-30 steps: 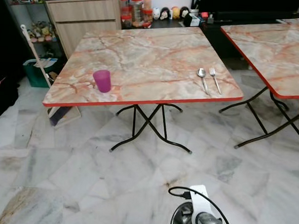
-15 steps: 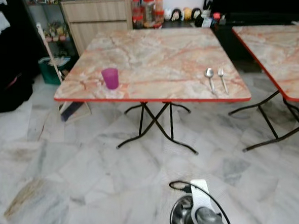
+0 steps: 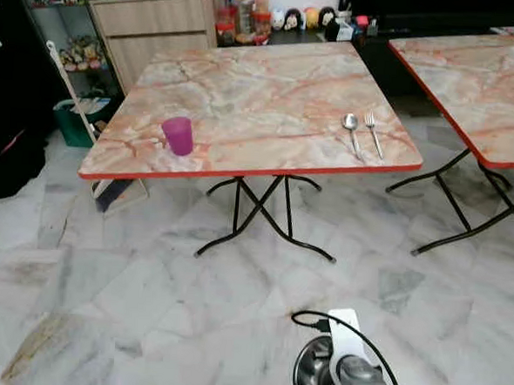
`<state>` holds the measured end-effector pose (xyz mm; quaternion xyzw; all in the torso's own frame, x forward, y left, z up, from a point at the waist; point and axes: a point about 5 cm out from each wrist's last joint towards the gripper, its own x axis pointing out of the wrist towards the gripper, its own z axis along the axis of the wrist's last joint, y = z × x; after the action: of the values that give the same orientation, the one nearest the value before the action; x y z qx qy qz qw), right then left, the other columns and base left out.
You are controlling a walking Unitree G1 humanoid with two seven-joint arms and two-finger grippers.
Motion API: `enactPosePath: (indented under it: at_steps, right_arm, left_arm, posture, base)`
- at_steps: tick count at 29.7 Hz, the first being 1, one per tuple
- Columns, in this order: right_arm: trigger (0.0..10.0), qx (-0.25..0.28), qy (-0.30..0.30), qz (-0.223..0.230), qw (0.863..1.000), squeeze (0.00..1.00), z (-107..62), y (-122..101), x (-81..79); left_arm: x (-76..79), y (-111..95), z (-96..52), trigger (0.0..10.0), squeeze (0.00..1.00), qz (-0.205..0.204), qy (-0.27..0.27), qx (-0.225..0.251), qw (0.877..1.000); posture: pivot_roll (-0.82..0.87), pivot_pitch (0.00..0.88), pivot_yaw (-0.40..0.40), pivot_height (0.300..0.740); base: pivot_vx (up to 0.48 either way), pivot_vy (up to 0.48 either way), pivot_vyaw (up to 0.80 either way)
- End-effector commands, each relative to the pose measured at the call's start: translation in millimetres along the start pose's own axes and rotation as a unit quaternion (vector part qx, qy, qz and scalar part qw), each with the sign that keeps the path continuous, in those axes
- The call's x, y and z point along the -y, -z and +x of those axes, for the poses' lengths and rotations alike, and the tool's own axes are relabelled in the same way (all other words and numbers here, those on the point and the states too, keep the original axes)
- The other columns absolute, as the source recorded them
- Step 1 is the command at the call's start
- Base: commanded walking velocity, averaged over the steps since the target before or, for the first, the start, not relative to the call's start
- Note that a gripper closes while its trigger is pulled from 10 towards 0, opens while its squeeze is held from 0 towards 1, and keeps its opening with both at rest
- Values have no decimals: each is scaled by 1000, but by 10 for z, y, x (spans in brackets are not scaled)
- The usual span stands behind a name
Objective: Setting the table
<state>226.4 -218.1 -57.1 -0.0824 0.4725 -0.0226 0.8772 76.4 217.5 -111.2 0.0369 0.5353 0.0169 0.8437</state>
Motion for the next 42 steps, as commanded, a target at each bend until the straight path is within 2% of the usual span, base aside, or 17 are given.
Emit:
enactPosePath:
  at_steps: [1, 4, 8, 21, 40, 42]
  right_arm:
    - [10000, 4, -5, -3, 1000, 0, 3, -55, -29]
    - [10000, 5, -6, -2, 1000, 0, 4, -54, -32]
    - [10000, 5, -7, -2, 1000, 0, 4, -57, -34]
    - [10000, 8, -8, -2, 1000, 0, 4, -76, -35]
    - [10000, 8, -6, 8, 1000, 0, 4, -68, -32]
    - [10000, -10, -7, -15, 1000, 0, 4, -46, -26]
  left_arm:
    - [-57, 25, -7, 10000, 0, 21, 1, -16, 1000]
    - [-59, 18, -5, 10000, 0, 35, 3, -17, 999]
    - [-59, 15, -4, 10000, 0, 23, -1, -16, 1000]
    - [-62, -23, 4, 10000, 0, 27, -6, -9, 1000]
    - [-63, -16, 3, 10000, 0, 30, -8, -10, 999]
    - [-61, -10, 1, 10000, 0, 30, -7, -11, 999]
  posture:
    - [-47, 0, 79, 736]
    - [-52, 0, 80, 736]
    - [-47, 0, 78, 736]
    - [-49, 0, 78, 736]
    - [-54, 0, 80, 736]
    - [-54, 0, 80, 736]
  base:
    - [0, 0, 0]
    - [0, 0, 0]
    - [0, 0, 0]
    - [0, 0, 0]
    - [0, -318, 0]
    - [0, -285, 0]
